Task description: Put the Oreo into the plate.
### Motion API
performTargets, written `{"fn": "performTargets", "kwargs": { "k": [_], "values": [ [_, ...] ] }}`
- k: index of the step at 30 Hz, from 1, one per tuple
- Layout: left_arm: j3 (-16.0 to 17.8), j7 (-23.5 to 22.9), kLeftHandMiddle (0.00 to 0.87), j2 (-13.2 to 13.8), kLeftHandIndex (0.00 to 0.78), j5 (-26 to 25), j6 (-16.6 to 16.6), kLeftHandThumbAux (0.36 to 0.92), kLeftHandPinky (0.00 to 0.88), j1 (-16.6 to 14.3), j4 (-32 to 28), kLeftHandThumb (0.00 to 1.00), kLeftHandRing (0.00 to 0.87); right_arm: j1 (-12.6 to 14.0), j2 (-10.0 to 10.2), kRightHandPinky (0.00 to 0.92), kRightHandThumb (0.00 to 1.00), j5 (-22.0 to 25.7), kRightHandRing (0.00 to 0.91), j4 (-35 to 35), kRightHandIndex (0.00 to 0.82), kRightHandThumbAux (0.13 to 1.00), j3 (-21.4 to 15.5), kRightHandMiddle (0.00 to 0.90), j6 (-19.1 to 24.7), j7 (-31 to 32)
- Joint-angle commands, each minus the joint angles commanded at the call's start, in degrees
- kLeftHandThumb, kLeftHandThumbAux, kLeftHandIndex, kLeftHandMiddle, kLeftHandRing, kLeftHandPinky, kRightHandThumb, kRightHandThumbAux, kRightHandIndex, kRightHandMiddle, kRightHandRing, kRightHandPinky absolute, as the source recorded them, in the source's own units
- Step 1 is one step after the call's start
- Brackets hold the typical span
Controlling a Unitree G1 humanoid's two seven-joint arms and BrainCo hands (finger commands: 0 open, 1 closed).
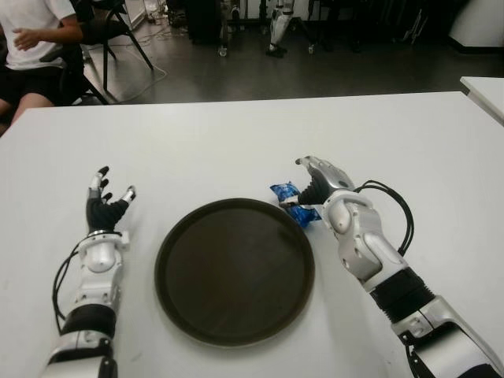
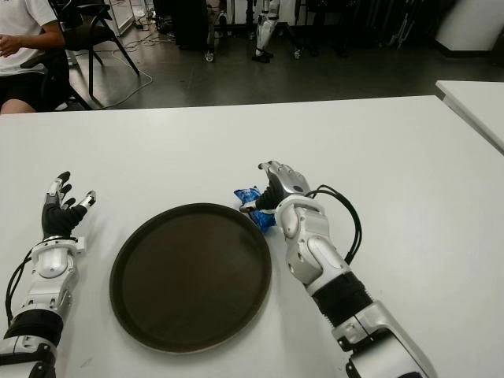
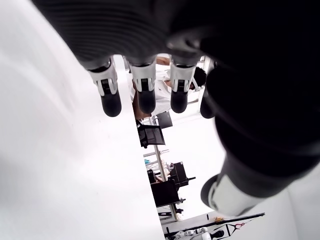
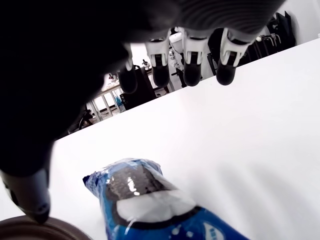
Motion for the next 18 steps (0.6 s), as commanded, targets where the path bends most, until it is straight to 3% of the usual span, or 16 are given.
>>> {"fn": "performTargets", "kwargs": {
  "k": [4, 18],
  "values": [
    [-0.4, 0.2, 0.022, 0.3, 0.031, 0.7, 0.3, 0.778, 0.000, 0.0, -0.1, 0.000, 0.001, 0.1, 0.0, 0.032, 0.000, 0.2, 0.000, 0.3, 0.000, 0.622, -0.2, 0.000, -0.5, -0.4],
    [-0.3, 0.4, 0.024, 0.3, 0.025, 0.6, 0.2, 0.802, 0.005, 0.0, 0.3, 0.000, 0.007, -0.2, -0.1, 0.019, 0.000, 0.2, 0.000, 0.8, 0.000, 0.624, 0.0, 0.000, -0.1, 0.0]
  ]
}}
